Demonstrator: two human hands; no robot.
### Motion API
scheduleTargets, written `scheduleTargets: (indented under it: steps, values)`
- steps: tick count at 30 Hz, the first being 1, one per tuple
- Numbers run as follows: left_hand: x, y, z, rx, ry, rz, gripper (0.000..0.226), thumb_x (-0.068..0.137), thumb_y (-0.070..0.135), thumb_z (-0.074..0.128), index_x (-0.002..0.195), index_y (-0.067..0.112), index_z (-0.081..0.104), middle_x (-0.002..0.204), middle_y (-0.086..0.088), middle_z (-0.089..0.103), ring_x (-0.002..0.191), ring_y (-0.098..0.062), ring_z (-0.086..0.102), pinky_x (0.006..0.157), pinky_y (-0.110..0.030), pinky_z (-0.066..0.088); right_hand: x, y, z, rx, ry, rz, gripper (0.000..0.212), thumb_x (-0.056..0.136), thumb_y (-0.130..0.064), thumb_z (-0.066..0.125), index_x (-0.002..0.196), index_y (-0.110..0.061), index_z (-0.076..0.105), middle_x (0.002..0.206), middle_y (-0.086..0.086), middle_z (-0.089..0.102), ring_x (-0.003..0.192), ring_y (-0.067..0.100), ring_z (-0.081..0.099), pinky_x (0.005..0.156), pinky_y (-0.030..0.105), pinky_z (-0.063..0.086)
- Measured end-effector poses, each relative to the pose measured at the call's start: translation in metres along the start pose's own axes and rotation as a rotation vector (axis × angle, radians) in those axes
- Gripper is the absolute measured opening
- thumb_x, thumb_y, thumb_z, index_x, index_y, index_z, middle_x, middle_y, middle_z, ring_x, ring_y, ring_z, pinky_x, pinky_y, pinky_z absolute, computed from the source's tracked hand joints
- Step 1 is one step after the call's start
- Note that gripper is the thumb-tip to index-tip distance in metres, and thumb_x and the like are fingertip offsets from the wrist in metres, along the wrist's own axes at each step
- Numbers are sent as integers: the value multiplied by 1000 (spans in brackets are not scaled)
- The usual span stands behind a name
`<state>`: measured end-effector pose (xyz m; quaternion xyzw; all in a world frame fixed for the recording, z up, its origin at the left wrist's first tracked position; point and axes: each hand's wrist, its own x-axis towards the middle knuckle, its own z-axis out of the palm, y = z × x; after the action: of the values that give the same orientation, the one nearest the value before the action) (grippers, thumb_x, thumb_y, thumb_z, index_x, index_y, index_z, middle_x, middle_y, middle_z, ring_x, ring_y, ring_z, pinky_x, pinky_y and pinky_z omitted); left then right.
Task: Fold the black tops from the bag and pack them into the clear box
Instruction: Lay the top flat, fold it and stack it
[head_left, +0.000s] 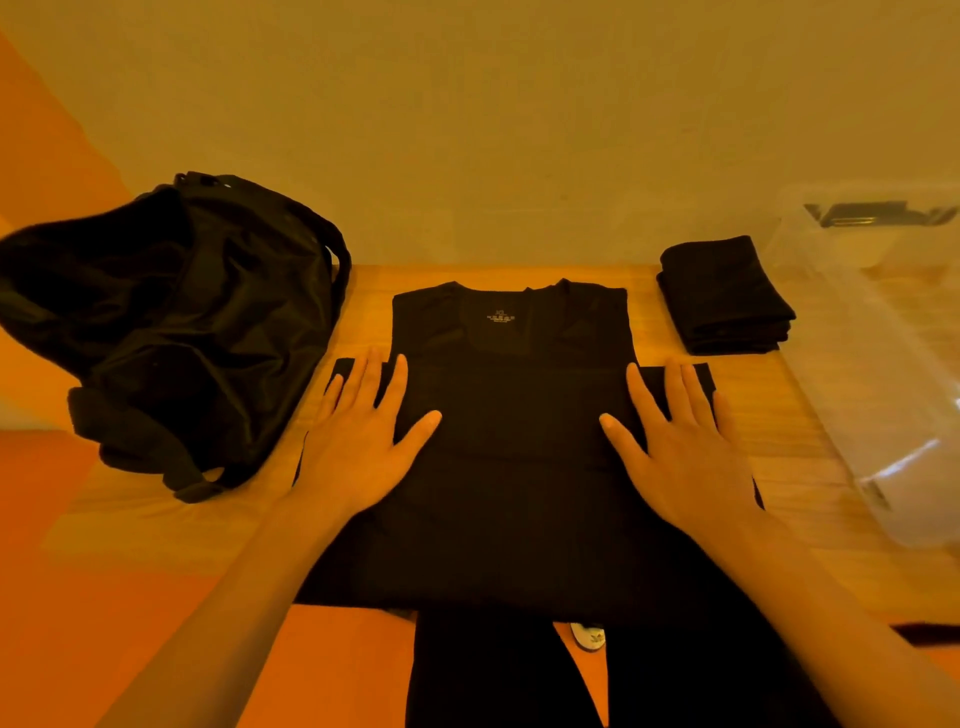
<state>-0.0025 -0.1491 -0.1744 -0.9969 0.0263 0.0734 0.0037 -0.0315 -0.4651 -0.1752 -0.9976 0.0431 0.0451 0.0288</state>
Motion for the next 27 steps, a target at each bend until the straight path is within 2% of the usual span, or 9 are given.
scheduleTargets:
  steps: [3, 6, 8, 10, 13, 16, 20, 24, 27]
  values:
    - [-3, 1, -9, -29, -34, -7, 86, 88, 76, 0, 160, 31, -11, 168, -5, -19, 154, -19, -19, 122, -36, -11, -2, 5, -1, 52, 18, -34, 79, 91, -75, -3, 160, -35, 3, 169, 10, 2, 155, 26, -4, 125, 47, 5]
    - [0, -10, -21, -171, 89, 0, 67, 103, 58, 25, 161, 24, 22, 168, -9, 15, 154, -29, 14, 124, -43, 15, 4, 18, -15, 172, 126, 21, 67, 98, -61, 35, 155, -26, 33, 159, 14, 32, 147, 33, 30, 115, 49, 34]
    - [6, -23, -26, -200, 207, -2, 53, 105, 42, 41, 149, 13, 46, 152, -16, 42, 136, -37, 42, 109, -48, 38, 13, 32, -24, 253, 250, 123, 53, 99, -44, 53, 141, -13, 50, 140, 19, 50, 129, 36, 47, 99, 47, 45]
    - [16, -34, -30, -138, 177, -6, 40, 104, 25, 51, 140, 7, 56, 139, -17, 53, 122, -37, 50, 96, -47, 47, 24, 45, -25, 343, 294, 186, 37, 98, -34, 61, 120, -4, 61, 121, 21, 58, 113, 37, 54, 85, 41, 44]
    - [34, -36, -45, -45, 61, -37, 37, 101, 11, 57, 139, 10, 56, 134, -14, 55, 121, -35, 54, 92, -44, 49, 37, 48, -21, 432, 280, 217, 22, 96, -31, 66, 91, -11, 66, 91, 5, 61, 96, 29, 60, 75, 36, 46]
    - [47, -33, -57, -57, 21, -83, 42, 99, 14, 63, 141, 14, 55, 138, -14, 54, 126, -34, 54, 96, -42, 48, 45, 43, -18, 490, 266, 249, 26, 98, -27, 64, 74, -15, 59, 69, 1, 58, 69, 19, 57, 56, 31, 38]
    - [54, -35, -67, -81, -87, -142, 37, 96, 21, 69, 130, 11, 60, 132, -13, 58, 118, -31, 57, 88, -37, 47, 46, 44, -19, 574, 255, 302, 17, 100, -26, 59, 89, -15, 62, 71, -3, 55, 64, 6, 48, 54, 26, 33]
    - [59, -37, -80, -128, -162, -177, 22, 94, 24, 71, 91, 8, 57, 95, -10, 57, 79, -20, 53, 62, -30, 39, 45, 47, -25, 665, 231, 313, 8, 101, -28, 59, 97, -20, 58, 75, -10, 51, 67, 3, 45, 57, 25, 33]
    - [60, -40, -86, -267, -162, -196, 18, 95, 22, 71, 92, 7, 61, 87, -10, 61, 75, -20, 59, 62, -32, 45, 41, 49, -34, 696, 243, 299, 10, 100, -27, 60, 95, -19, 59, 77, -8, 53, 69, 4, 46, 59, 25, 34]
